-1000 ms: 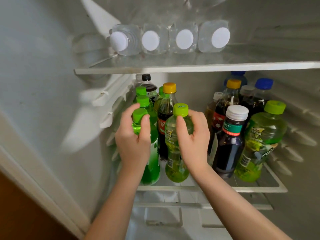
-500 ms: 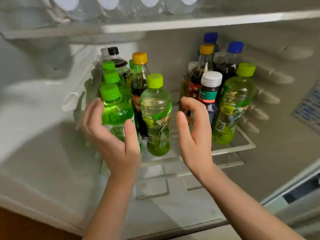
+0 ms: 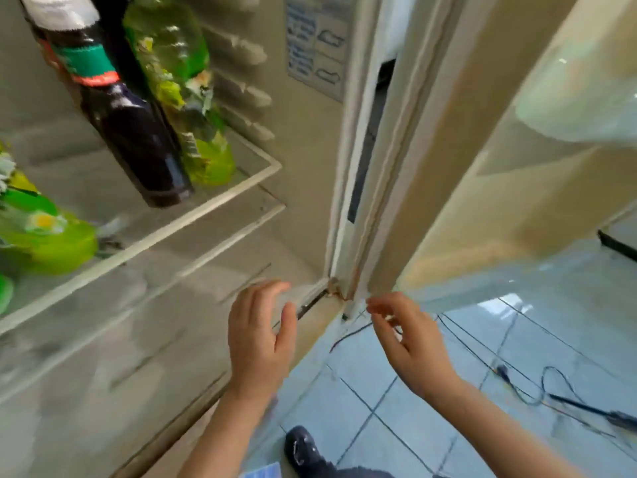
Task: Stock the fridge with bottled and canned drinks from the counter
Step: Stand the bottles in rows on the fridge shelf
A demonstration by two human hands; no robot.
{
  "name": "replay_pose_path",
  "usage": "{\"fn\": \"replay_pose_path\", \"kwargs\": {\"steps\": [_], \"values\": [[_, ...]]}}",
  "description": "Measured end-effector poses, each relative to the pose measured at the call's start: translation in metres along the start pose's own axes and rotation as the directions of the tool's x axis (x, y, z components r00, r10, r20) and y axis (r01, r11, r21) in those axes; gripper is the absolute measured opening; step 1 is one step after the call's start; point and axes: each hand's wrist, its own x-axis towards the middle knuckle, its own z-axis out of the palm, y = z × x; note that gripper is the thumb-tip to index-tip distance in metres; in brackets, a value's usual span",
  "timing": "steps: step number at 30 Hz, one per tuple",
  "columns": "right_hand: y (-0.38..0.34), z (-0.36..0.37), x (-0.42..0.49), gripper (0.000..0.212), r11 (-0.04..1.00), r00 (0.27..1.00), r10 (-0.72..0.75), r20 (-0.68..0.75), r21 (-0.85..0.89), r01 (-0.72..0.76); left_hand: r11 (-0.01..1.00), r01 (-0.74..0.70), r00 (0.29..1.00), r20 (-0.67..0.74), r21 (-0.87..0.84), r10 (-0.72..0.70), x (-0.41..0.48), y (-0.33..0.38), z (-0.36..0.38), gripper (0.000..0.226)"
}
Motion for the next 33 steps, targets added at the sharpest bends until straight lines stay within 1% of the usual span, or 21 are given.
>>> {"fn": "replay_pose_path", "kwargs": {"steps": [1,2,3,4,6,8,10,13,15,17,18,19,21,23,25,27,29,30,31,33], "values": [[0.020,-0.010,-0.022,0.016,0.993,0.993,0.115,0.014,-0.037,-0.115,0.998,0.062,0.989,0.134,-0.021,-0.059,-0.013,0.000,0.019,0.021],[0.039,-0.021,-0.045,0.016,0.970,0.971,0.235,0.032,-0.070,-0.233,0.993,0.117,0.958,0.265,-0.024,-0.107,-0.028,0.002,0.038,0.019],[0.058,-0.031,-0.071,0.018,0.934,0.937,0.345,0.055,-0.117,-0.337,0.986,0.168,0.907,0.393,-0.012,-0.150,-0.043,0.005,0.056,0.016],[0.075,-0.041,-0.099,0.020,0.889,0.894,0.441,0.078,-0.174,-0.423,0.975,0.220,0.836,0.513,0.011,-0.195,-0.060,0.010,0.073,0.013],[0.107,-0.060,-0.161,0.026,0.780,0.786,0.610,0.107,-0.259,-0.570,0.943,0.323,0.646,0.711,0.078,-0.280,-0.096,0.022,0.106,0.010],[0.133,-0.077,-0.231,0.029,0.658,0.662,0.743,0.101,-0.289,-0.695,0.924,0.346,0.457,0.830,0.166,-0.320,-0.139,0.039,0.135,0.012],[0.155,-0.092,-0.307,0.030,0.527,0.529,0.845,0.075,-0.286,-0.800,0.917,0.324,0.313,0.889,0.231,-0.334,-0.187,0.060,0.160,0.018],[0.176,-0.112,-0.426,0.028,0.325,0.325,0.945,0.040,-0.218,-0.920,0.903,0.285,0.140,0.918,0.321,-0.370,-0.267,0.098,0.186,0.022],[0.181,-0.121,-0.501,0.025,0.195,0.194,0.981,0.023,-0.152,-0.969,0.900,0.238,0.028,0.924,0.365,-0.382,-0.321,0.124,0.197,0.020],[0.180,-0.127,-0.570,0.015,0.070,0.069,0.997,0.014,-0.068,-0.995,0.913,0.163,-0.101,0.927,0.374,-0.362,-0.369,0.151,0.202,0.013],[0.178,-0.129,-0.602,0.012,0.025,0.025,1.000,0.015,-0.013,-1.000,0.923,0.106,-0.163,0.922,0.370,-0.351,-0.391,0.164,0.203,0.012],[0.175,-0.130,-0.631,0.015,-0.014,-0.013,1.000,0.019,0.043,-0.999,0.932,0.048,-0.215,0.915,0.360,-0.342,-0.411,0.177,0.204,0.014],[0.169,-0.128,-0.681,0.015,-0.100,-0.095,0.995,0.038,0.143,-0.985,0.948,-0.069,-0.279,0.907,0.310,-0.317,-0.441,0.202,0.206,0.016],[0.160,-0.122,-0.720,0.013,-0.194,-0.183,0.981,0.067,0.223,-0.955,0.958,-0.185,-0.310,0.911,0.221,-0.270,-0.462,0.225,0.213,0.015],[0.153,-0.116,-0.747,0.016,-0.263,-0.244,0.964,0.101,0.254,-0.931,0.942,-0.300,-0.345,0.904,0.150,-0.254,-0.476,0.245,0.224,0.022],[0.151,-0.109,-0.766,0.018,-0.324,-0.298,0.946,0.130,0.311,-0.893,0.918,-0.383,-0.405,0.874,0.104,-0.268,-0.485,0.262,0.240,0.025],[0.151,-0.106,-0.782,0.021,-0.388,-0.355,0.921,0.158,0.368,-0.845,0.894,-0.437,-0.470,0.821,0.104,-0.325,-0.497,0.279,0.261,0.023],[0.152,-0.107,-0.790,0.022,-0.419,-0.383,0.908,0.170,0.399,-0.816,0.891,-0.437,-0.489,0.799,0.123,-0.350,-0.504,0.289,0.273,0.024],[0.154,-0.109,-0.796,0.021,-0.444,-0.407,0.895,0.182,0.434,-0.784,0.889,-0.431,-0.495,0.784,0.153,-0.375,-0.509,0.299,0.286,0.026],[0.158,-0.118,-0.809,0.017,-0.482,-0.446,0.872,0.201,0.513,-0.710,0.870,-0.460,-0.476,0.778,0.178,-0.410,-0.521,0.321,0.316,0.027]]}}
